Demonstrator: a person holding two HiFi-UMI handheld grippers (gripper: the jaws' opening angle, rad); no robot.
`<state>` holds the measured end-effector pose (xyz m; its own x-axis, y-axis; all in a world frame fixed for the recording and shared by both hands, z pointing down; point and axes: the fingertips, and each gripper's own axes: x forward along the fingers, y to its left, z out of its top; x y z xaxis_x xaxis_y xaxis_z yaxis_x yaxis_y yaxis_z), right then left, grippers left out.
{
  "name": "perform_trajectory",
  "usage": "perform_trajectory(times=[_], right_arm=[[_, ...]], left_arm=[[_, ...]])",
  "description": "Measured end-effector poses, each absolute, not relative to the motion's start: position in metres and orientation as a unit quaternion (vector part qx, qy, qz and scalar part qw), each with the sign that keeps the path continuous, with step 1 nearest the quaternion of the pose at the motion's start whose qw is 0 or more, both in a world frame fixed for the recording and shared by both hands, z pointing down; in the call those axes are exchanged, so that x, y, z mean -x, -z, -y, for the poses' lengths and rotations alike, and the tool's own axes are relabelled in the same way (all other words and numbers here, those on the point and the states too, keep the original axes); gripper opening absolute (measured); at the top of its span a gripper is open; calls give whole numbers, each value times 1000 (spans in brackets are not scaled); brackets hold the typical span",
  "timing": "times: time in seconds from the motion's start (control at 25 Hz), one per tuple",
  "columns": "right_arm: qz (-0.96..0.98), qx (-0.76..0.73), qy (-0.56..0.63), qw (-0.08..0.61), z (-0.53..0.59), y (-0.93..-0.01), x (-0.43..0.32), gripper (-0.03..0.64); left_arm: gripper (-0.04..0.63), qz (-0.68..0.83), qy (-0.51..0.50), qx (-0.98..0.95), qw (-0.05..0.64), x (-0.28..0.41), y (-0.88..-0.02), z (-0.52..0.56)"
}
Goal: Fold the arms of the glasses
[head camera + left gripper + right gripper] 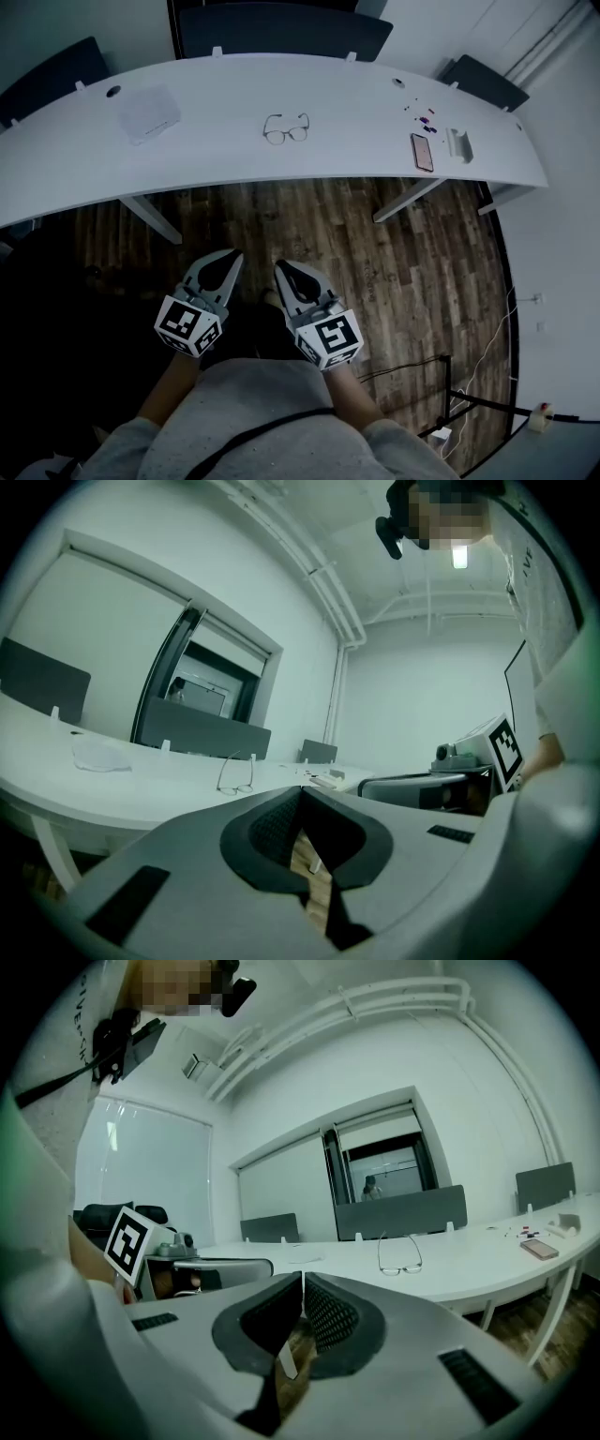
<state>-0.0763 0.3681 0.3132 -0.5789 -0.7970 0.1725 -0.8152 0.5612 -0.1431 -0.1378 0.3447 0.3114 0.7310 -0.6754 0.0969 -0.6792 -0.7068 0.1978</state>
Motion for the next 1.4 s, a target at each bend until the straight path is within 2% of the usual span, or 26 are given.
perform_trajectory(times=[0.76, 1.4], right_arm=[[895, -423, -136, 41, -208, -336, 21, 20], [903, -401, -152, 37, -155, -345, 9, 20]], left_arm=[[15, 388, -17, -914, 116, 76, -323, -186], [15, 420, -25, -900, 116, 69, -334, -139]])
